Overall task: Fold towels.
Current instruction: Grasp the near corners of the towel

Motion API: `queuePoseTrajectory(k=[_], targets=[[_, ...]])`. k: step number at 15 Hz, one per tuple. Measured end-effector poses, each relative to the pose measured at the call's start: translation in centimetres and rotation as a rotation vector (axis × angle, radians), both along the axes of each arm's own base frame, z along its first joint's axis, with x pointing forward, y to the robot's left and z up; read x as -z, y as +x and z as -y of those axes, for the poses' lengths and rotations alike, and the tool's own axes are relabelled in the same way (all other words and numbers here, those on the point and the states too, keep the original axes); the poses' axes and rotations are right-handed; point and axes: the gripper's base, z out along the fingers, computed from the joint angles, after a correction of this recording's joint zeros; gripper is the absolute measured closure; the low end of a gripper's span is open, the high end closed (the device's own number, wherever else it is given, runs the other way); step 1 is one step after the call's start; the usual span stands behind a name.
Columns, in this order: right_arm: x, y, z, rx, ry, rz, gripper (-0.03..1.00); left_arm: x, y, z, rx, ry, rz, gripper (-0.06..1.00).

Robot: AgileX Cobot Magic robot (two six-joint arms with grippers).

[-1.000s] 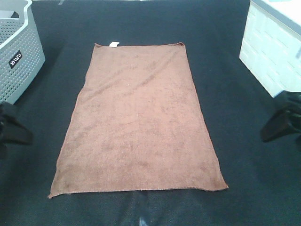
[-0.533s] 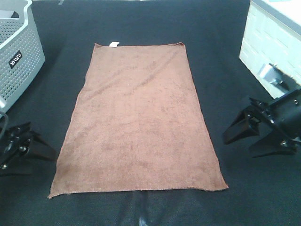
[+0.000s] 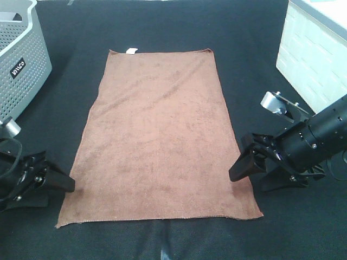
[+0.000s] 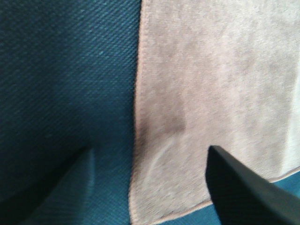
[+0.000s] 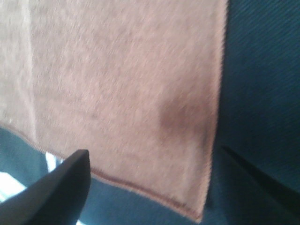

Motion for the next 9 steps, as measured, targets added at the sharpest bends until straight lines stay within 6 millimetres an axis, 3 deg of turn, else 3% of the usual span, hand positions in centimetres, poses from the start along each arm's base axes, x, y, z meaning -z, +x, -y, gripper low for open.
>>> queuePoseTrajectory(k=[5,9], targets=[[1.5,0.3,0.1,0.014,-0.026,-0.030,0.28,0.5,0.8,0.5,0.026,-0.061,0.001,0.26],[2.8,0.5,-0.3,0.016,0.024,-0.048,0.38,1.3,1.4,1.0,0.037,-0.125,-0.033,0.33]])
